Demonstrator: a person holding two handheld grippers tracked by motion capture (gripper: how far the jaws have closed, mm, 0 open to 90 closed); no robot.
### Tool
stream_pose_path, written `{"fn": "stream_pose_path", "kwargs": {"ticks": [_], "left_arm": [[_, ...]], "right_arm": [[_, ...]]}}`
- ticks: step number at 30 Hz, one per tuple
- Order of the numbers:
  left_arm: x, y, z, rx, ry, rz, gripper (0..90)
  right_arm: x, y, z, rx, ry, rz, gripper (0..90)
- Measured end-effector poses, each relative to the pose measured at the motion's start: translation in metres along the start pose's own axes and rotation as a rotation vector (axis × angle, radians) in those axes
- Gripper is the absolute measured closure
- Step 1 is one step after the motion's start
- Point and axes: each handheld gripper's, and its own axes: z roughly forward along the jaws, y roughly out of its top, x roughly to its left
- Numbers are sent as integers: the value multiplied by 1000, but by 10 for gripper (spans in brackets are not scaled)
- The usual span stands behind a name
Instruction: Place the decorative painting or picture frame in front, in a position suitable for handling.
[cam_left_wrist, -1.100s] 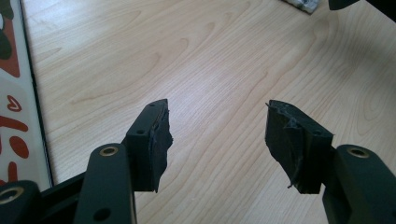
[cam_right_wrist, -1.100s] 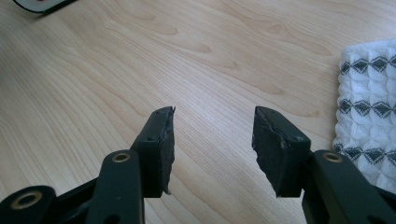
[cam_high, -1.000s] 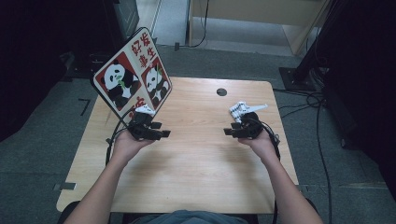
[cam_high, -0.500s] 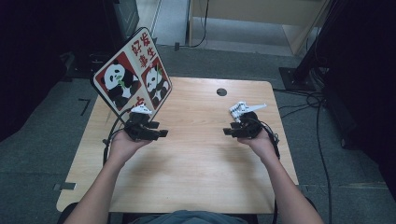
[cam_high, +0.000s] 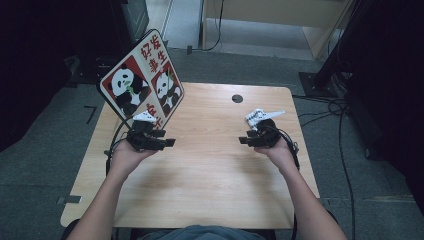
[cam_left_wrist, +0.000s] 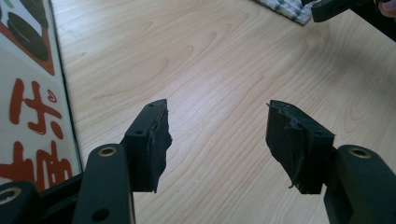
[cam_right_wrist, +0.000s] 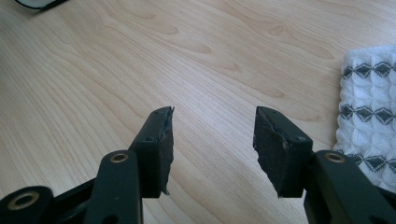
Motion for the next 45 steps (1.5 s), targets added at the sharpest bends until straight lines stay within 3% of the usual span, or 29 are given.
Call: {"fn": "stream_pose_path", "kwargs": {"ticks": [17, 26, 45], "left_arm": [[9, -10, -28, -49, 33, -40, 396], [12, -14, -41, -51, 56, -37, 396], [27, -29, -70, -89, 82, -103, 395]], "right_arm": [[4, 6, 8, 27, 7, -17, 487], [6, 9, 12, 35, 11, -27, 485], [9, 13, 17, 48, 22, -39, 484]]}}
